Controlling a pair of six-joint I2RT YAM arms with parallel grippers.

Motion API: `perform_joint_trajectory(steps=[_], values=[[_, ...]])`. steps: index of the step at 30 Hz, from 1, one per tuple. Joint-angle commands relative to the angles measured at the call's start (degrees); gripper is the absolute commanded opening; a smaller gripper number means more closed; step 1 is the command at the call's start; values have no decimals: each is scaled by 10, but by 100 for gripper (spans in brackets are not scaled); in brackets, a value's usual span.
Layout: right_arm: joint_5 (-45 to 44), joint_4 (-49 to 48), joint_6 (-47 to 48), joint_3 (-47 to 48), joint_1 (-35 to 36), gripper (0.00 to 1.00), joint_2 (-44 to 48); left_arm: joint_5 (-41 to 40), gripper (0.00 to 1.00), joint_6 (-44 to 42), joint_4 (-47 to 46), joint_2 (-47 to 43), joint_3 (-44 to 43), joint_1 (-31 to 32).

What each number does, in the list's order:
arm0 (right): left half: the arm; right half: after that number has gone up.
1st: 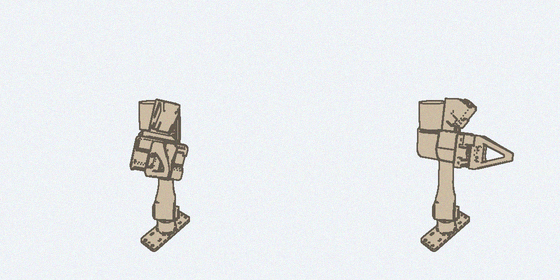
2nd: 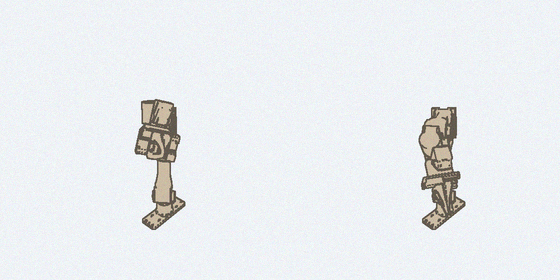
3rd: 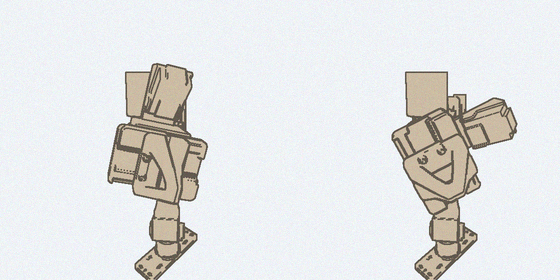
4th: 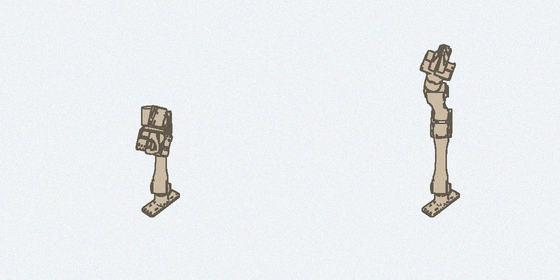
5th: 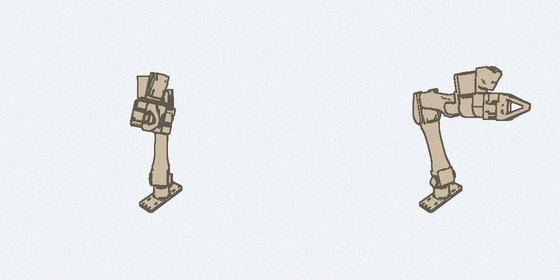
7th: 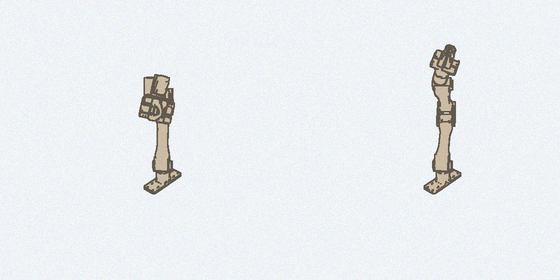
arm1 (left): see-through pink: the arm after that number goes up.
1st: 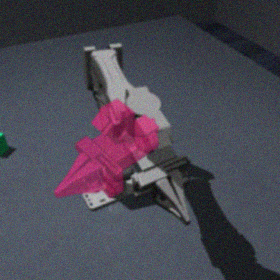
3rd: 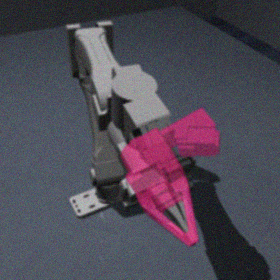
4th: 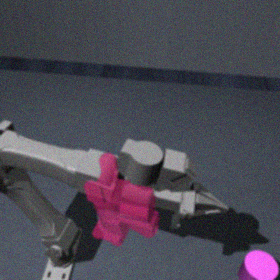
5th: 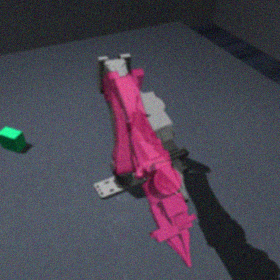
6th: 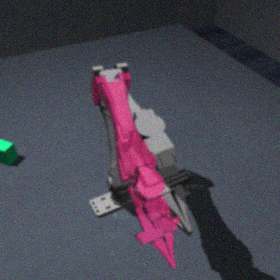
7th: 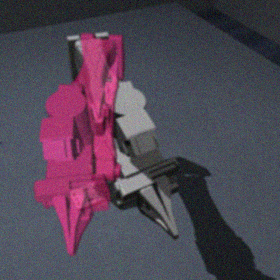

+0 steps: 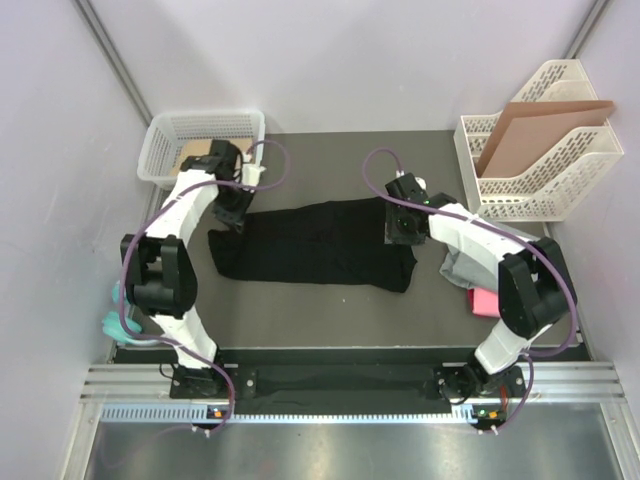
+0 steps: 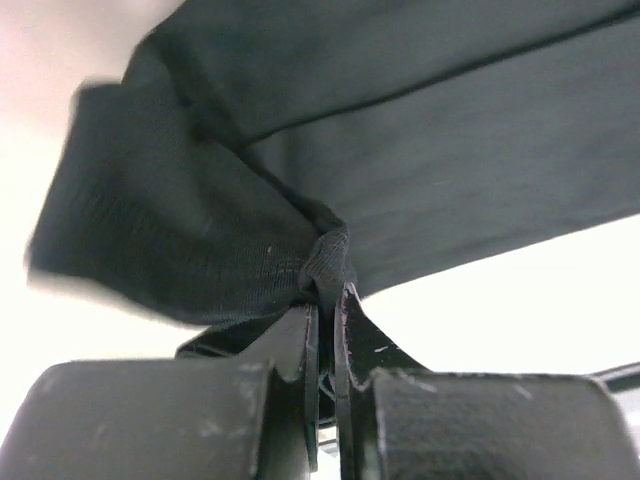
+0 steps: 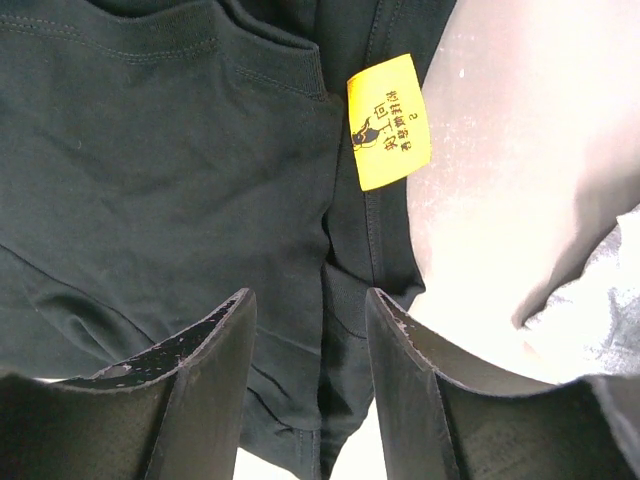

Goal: Fold and stack the t-shirts
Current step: Fold the folded rectangular tshirt in 1/3 of the way

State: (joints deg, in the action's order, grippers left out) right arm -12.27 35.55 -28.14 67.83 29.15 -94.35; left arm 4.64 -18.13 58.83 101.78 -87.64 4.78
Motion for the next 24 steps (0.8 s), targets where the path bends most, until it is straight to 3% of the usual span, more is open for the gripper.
perform_joint_trajectory(steps=[1,11,24], values=[[-2,-13,-2,-6,6,48,31,6,0,50,37,3,-66,56],[-6,-12,2,-19,4,47,43,0,0,96,42,56,-138,143],[-13,-8,2,-29,-1,46,49,20,0,137,41,189,-235,231]])
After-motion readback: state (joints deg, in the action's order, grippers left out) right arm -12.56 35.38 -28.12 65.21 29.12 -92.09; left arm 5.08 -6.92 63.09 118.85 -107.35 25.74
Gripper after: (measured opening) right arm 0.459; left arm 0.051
